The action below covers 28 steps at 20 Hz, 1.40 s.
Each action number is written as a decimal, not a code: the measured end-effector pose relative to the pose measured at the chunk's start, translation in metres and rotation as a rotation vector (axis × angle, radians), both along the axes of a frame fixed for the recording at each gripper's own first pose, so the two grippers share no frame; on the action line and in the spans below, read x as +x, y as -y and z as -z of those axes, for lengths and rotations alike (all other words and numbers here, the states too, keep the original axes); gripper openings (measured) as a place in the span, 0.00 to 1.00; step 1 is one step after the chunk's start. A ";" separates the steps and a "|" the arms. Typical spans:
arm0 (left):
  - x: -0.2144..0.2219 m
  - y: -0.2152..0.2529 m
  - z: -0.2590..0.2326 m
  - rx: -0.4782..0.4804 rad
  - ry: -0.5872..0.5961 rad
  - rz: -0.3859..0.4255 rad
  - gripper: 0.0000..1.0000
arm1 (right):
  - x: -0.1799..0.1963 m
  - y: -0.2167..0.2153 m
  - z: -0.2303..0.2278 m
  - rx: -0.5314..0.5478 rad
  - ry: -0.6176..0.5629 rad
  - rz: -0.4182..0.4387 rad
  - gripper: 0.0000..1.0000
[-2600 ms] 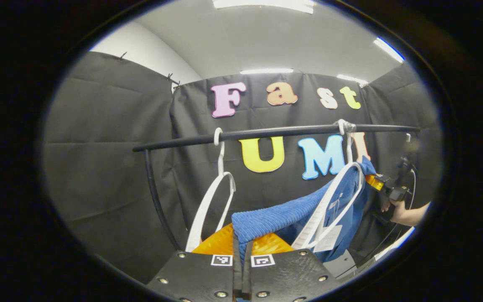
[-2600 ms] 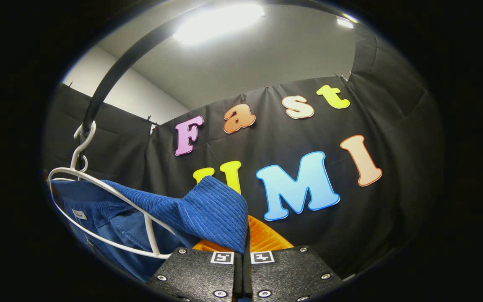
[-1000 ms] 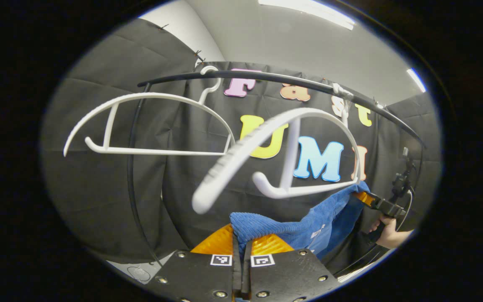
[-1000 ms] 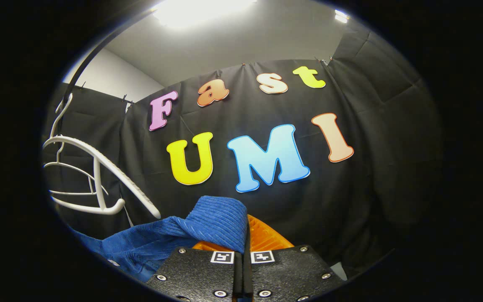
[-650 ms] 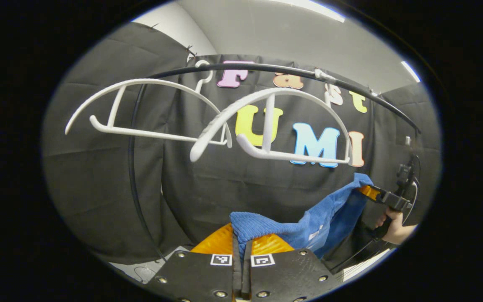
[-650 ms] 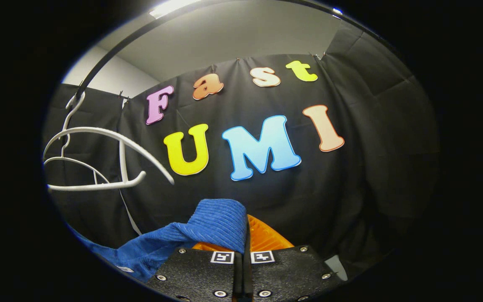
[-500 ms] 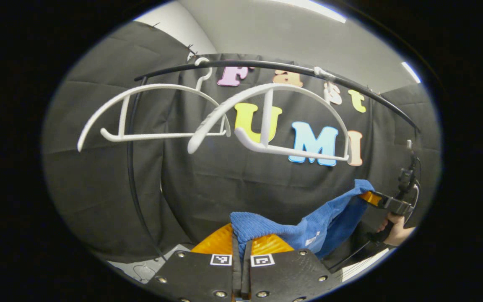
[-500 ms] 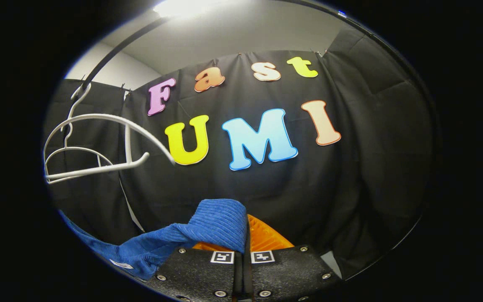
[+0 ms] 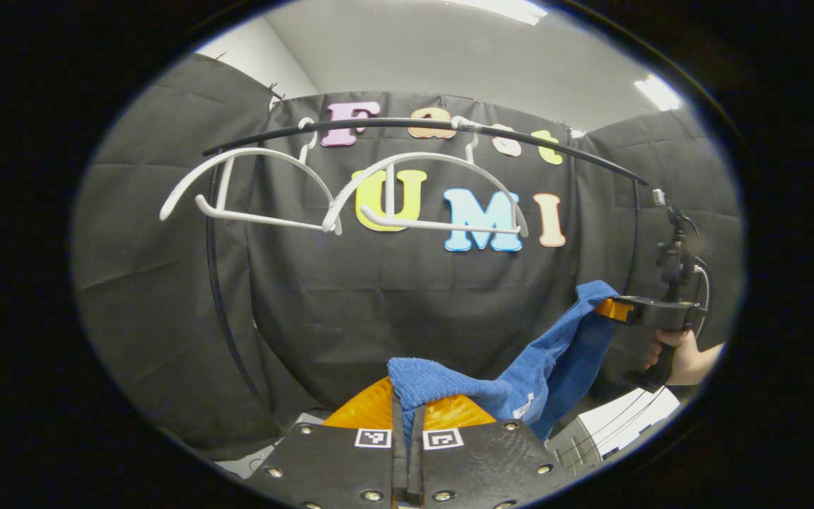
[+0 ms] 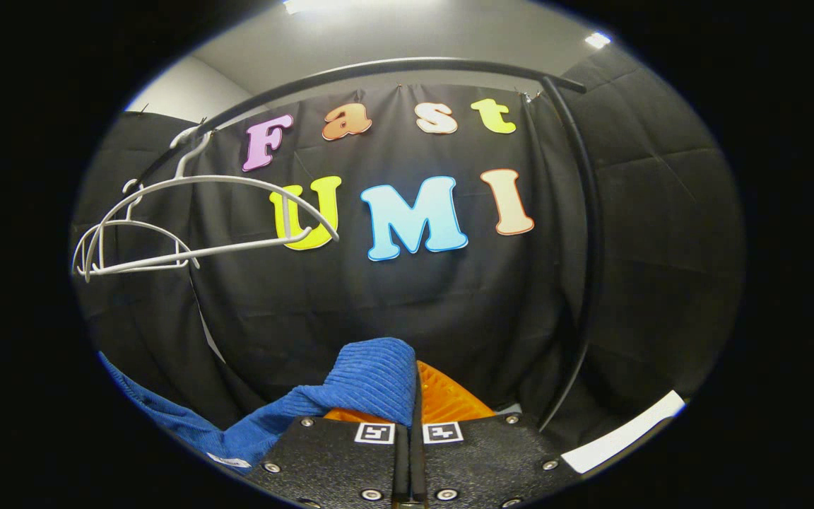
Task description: Grasp the clothes on the hanger with both hands and then place them into the laundry hamper below.
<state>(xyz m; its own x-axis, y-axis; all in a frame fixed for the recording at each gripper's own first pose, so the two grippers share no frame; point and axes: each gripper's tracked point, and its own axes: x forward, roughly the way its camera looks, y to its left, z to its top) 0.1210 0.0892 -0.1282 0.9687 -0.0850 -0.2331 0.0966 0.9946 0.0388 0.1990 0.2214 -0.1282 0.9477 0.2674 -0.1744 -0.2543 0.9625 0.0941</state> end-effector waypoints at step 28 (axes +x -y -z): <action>-0.085 0.053 0.032 0.010 -0.155 0.079 0.01 | -0.186 0.021 0.064 0.038 -0.301 -0.092 0.00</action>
<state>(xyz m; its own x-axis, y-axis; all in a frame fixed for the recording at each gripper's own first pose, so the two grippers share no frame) 0.0365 0.0363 -0.1600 0.9114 -0.1566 -0.3806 0.1802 0.9833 0.0267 0.0132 0.2003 -0.1927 0.8265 0.3610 -0.4319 -0.2950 0.9313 0.2139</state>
